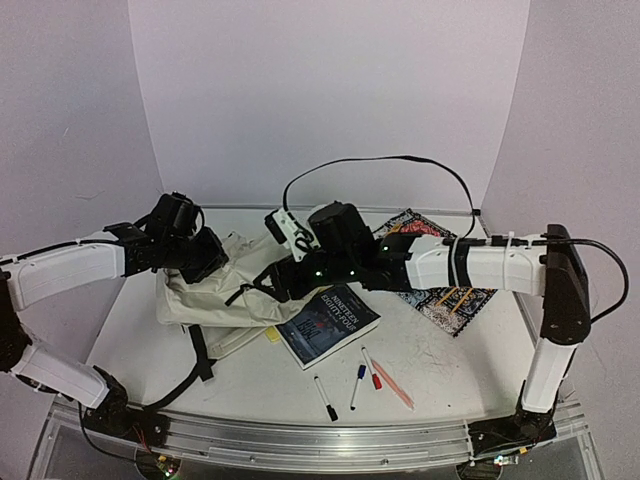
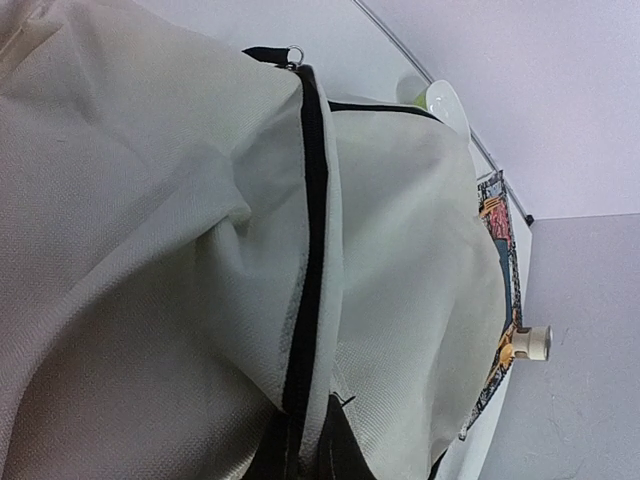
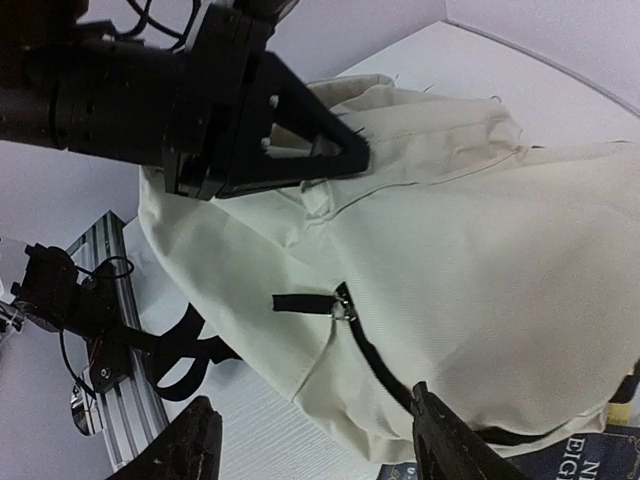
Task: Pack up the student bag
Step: Grab the largest pocket of the student bag.
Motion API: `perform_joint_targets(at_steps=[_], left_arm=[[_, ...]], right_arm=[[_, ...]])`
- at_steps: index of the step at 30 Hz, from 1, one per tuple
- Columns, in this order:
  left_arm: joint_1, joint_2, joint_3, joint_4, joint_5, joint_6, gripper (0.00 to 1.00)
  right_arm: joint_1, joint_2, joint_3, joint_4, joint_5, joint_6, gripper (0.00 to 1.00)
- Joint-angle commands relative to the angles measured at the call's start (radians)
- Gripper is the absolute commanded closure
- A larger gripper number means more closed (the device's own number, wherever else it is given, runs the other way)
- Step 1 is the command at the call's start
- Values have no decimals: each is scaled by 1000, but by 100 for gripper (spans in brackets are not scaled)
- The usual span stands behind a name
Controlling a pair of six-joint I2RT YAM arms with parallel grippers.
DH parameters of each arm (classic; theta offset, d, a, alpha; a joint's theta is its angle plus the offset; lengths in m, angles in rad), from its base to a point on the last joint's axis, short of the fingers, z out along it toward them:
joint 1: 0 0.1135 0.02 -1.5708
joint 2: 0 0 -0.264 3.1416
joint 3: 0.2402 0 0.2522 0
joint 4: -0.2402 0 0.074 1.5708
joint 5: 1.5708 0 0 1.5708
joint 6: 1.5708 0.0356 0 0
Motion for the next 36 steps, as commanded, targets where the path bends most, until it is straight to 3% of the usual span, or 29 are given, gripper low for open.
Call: perform_joint_targets(at_steps=[1, 5, 14, 24, 30, 36], left_arm=[[-14, -8, 8, 145, -33, -48, 100], [-28, -10, 1, 165, -33, -59, 100], [-62, 1, -25, 223, 0, -85, 100], [-134, 7, -24, 276, 16, -90, 100], [-152, -15, -24, 286, 13, -88, 100], [-154, -76, -43, 285, -76, -55, 100]], right_arm=[[41, 48, 76, 9, -3, 61, 37], [53, 106, 111, 6, 22, 147, 44], [64, 204, 168, 6, 112, 274, 40], [65, 263, 200, -10, 221, 313, 37], [64, 285, 226, -98, 327, 308, 43], [64, 238, 152, -129, 441, 308, 42]])
